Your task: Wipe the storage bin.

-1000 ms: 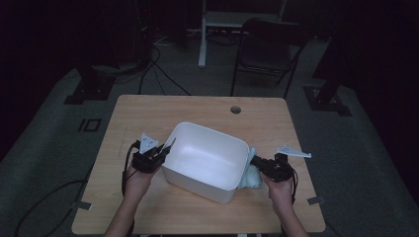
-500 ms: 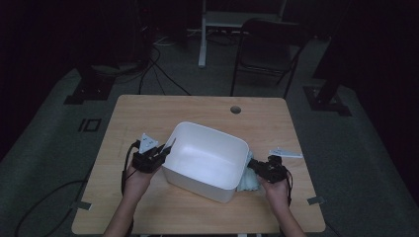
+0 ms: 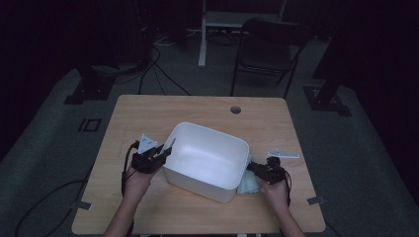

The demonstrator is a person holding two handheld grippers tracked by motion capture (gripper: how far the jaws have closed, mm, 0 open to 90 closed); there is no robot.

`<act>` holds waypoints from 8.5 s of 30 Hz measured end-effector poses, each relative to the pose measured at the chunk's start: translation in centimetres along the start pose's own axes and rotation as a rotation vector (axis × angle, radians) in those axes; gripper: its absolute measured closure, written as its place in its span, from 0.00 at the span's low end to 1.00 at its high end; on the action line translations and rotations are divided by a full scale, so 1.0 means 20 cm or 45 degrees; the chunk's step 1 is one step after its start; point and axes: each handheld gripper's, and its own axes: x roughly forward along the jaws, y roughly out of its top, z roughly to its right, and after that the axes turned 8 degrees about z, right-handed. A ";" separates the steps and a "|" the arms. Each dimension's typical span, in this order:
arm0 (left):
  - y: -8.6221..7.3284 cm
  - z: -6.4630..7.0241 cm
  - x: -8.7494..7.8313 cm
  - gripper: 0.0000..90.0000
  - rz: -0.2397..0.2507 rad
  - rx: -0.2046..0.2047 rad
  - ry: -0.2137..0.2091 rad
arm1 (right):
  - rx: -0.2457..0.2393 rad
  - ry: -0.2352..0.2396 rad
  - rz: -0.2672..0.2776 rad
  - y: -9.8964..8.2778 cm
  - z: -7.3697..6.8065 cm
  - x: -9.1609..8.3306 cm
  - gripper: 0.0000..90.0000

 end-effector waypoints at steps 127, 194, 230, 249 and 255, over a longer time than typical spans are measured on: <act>0.17 -0.17 0.22 0.84 -0.027 0.112 -0.428 | 0.125 0.010 0.091 -0.05 0.16 -0.25 0.88; 0.08 -0.10 0.07 0.87 -0.021 0.071 -0.427 | 0.139 0.015 0.088 -0.05 0.16 -0.24 0.88; 0.10 -0.04 0.07 0.97 -0.007 0.026 -0.269 | 0.145 0.019 0.083 -0.05 0.17 -0.24 0.88; 0.03 0.03 -0.02 0.96 0.008 -0.016 -0.153 | 0.108 0.083 0.119 0.01 0.09 -0.24 0.88; 0.03 0.05 -0.02 0.96 0.009 -0.001 -0.139 | 0.076 0.126 0.243 0.17 0.04 -0.30 0.89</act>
